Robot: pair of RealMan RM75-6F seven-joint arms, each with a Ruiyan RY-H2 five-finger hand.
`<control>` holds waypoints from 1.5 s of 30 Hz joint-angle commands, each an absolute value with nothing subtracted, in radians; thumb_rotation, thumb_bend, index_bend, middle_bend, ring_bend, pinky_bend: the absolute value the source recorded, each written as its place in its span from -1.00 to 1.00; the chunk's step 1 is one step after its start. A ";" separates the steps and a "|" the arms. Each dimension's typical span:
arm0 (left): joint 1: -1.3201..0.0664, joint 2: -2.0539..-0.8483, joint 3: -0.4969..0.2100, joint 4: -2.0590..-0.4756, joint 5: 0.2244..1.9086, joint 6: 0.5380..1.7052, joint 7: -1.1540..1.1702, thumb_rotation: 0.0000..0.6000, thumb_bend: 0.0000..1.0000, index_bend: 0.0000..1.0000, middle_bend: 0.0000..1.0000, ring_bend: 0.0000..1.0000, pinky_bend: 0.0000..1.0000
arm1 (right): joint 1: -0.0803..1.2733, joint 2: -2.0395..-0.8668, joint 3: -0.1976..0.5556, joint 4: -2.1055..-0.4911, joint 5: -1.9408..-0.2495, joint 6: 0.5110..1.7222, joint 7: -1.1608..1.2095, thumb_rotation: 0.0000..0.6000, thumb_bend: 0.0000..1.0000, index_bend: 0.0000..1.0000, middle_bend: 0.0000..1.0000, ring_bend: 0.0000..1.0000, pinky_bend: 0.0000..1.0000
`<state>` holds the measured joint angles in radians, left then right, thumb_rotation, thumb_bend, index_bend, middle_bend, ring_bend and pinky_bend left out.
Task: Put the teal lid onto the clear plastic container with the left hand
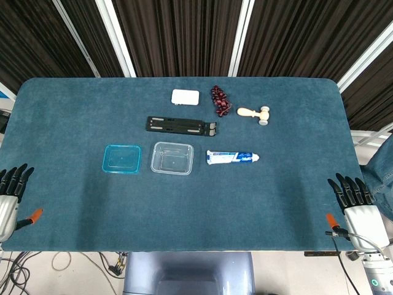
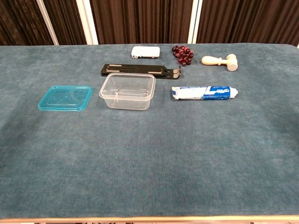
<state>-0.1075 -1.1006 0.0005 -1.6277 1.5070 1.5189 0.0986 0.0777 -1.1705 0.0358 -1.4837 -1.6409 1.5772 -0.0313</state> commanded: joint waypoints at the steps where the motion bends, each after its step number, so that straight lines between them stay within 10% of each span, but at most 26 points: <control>1: -0.107 -1.100 -0.001 -1.629 1.506 1.515 0.096 1.00 -0.61 -1.00 -1.00 -1.00 -1.00 | 0.078 -1.170 0.036 -1.486 -1.637 1.573 -0.035 1.00 -0.27 -0.86 -1.00 -0.99 -1.00; 33: -0.110 -1.094 -0.027 -1.630 1.503 1.491 0.060 1.00 -0.65 -1.00 -1.00 -1.00 -1.00 | 0.073 -1.164 0.036 -1.504 -1.626 1.569 -0.040 1.00 -0.28 -0.86 -1.00 -0.99 -1.00; 45: -0.345 -1.005 -0.132 -1.752 1.379 1.147 0.143 1.00 -0.77 -1.00 -1.00 -1.00 -1.00 | 0.074 -1.165 0.037 -1.510 -1.616 1.559 -0.047 1.00 -0.28 -0.86 -1.00 -0.99 -1.00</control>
<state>-0.2604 -1.0354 -0.0934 -1.7046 1.4417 1.2667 0.1132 0.0736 -1.1653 0.0369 -1.5096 -1.6155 1.5591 -0.0471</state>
